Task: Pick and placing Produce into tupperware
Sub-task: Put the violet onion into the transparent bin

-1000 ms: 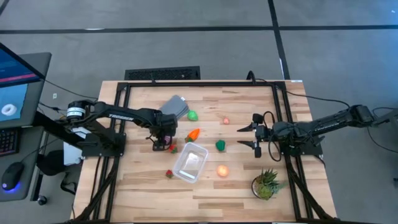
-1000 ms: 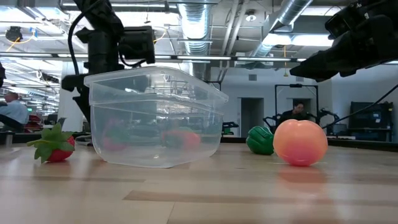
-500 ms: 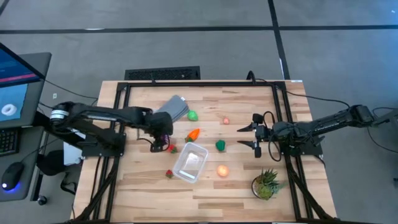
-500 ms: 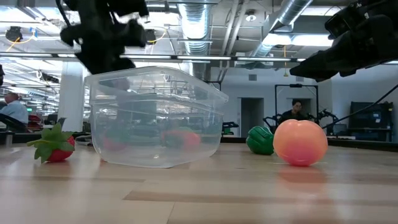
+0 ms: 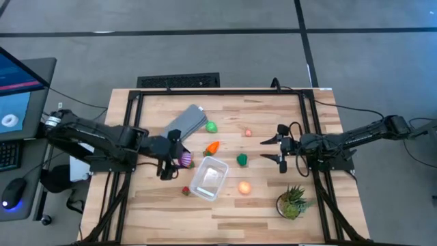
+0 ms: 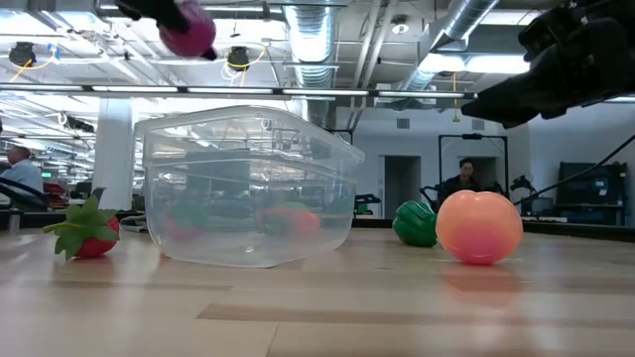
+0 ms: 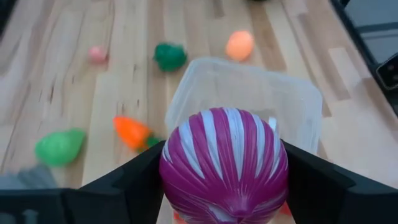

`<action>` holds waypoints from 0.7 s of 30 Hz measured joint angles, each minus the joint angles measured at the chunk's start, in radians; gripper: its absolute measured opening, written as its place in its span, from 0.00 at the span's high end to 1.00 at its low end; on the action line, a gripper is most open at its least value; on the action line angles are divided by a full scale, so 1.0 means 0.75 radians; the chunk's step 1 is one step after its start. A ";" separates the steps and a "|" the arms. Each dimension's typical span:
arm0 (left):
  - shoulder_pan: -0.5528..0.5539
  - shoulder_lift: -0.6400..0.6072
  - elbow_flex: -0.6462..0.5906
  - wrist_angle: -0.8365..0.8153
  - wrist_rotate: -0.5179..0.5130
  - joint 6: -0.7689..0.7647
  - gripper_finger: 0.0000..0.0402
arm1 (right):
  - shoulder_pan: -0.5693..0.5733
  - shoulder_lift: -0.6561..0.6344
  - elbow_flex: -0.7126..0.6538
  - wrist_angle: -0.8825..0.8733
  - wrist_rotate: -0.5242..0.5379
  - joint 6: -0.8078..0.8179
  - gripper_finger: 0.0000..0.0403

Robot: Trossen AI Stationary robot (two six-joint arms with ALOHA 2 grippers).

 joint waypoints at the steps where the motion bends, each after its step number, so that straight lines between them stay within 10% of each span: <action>1: -0.017 0.018 0.000 0.023 -0.018 0.010 0.36 | 0.000 0.000 0.000 0.005 0.000 0.000 0.37; 21: -0.013 0.442 -0.001 0.440 0.000 0.156 0.31 | 0.004 0.000 0.000 0.004 -0.036 0.070 0.37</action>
